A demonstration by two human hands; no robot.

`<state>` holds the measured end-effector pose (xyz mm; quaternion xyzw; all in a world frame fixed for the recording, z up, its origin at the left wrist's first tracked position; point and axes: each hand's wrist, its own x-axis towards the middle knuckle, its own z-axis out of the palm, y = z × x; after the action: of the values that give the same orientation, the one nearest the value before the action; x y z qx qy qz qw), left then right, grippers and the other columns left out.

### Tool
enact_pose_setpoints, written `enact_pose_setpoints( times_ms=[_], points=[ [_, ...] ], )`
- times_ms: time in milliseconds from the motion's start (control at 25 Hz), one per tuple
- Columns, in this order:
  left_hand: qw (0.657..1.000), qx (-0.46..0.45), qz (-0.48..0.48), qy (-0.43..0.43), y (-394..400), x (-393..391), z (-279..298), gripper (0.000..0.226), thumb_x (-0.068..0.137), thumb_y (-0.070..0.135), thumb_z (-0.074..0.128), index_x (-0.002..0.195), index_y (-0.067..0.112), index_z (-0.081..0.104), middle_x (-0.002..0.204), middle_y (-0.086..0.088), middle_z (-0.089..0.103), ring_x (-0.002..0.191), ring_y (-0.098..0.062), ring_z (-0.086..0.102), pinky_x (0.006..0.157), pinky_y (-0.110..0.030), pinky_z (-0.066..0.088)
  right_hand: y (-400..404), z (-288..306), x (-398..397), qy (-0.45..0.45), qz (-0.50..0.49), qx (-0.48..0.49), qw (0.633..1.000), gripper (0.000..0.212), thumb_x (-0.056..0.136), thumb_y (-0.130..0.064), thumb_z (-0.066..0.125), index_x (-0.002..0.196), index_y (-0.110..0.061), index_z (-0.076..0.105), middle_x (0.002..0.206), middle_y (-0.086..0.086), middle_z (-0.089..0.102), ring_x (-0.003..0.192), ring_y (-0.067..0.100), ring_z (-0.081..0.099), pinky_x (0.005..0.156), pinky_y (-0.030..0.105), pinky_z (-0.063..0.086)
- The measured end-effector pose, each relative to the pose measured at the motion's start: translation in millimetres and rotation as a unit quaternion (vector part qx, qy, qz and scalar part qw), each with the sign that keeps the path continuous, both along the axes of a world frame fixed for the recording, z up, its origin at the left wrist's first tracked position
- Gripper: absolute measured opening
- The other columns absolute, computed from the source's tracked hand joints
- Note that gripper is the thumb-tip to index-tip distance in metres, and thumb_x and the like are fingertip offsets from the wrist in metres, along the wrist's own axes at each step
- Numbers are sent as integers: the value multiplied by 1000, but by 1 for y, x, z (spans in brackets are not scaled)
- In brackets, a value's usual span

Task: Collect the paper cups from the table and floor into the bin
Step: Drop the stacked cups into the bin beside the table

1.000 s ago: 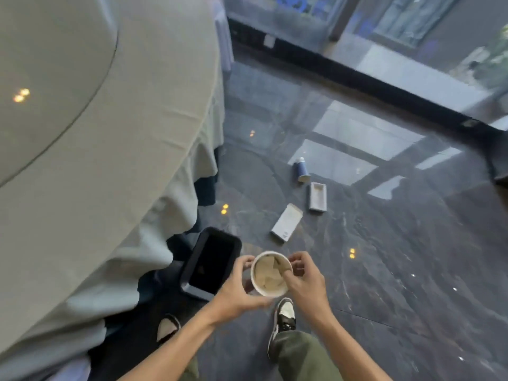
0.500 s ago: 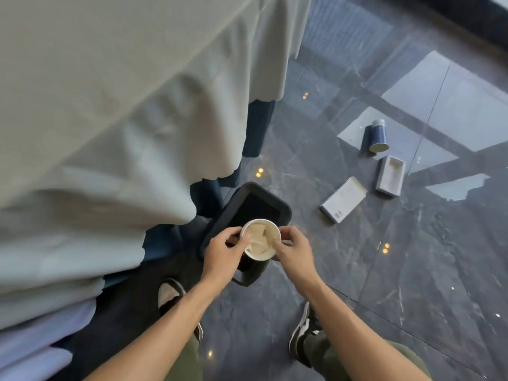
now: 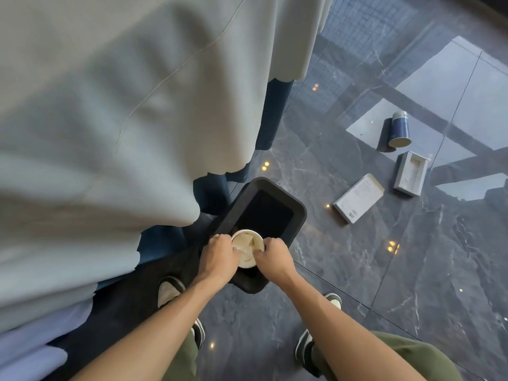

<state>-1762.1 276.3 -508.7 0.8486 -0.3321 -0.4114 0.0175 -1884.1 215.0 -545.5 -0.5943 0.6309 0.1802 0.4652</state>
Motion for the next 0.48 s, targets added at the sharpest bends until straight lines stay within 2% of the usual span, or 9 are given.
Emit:
enact_pose_setpoints(
  times_ms=[120, 280, 360, 480],
  points=[
    [999, 37, -38, 1, -5, 0, 2, 29, 102, 20, 61, 125, 3, 67, 128, -16, 71, 117, -33, 70, 81, -32, 55, -3, 1, 3, 24, 31, 20, 999, 26, 90, -24, 52, 107, -13, 69, 104, 9, 70, 88, 27, 72, 80, 43, 63],
    [996, 62, -59, -4, -9, 0, 7, 32, 102, 20, 60, 128, 2, 64, 130, -16, 70, 118, -33, 69, 80, -30, 52, -6, 4, 2, 25, 52, 48, 997, 23, 91, -17, 52, 106, -10, 68, 98, 9, 73, 84, 25, 71, 67, 36, 57],
    [996, 67, -57, -2, -10, 1, 10, 32, 102, 19, 60, 128, 2, 65, 128, -16, 71, 117, -33, 69, 83, -31, 54, -7, 7, 0, 1, 61, 74, 995, 25, 93, -15, 51, 103, -7, 72, 96, 12, 74, 81, 25, 70, 70, 40, 60],
    [996, 70, -50, 9, -9, 5, 18, 25, 103, 19, 60, 121, 4, 67, 122, -13, 73, 113, -31, 71, 75, -27, 47, -8, 19, -4, -27, 78, 97, 992, 27, 92, -15, 49, 96, -4, 74, 95, 15, 75, 88, 33, 72, 79, 48, 62]
  ],
)
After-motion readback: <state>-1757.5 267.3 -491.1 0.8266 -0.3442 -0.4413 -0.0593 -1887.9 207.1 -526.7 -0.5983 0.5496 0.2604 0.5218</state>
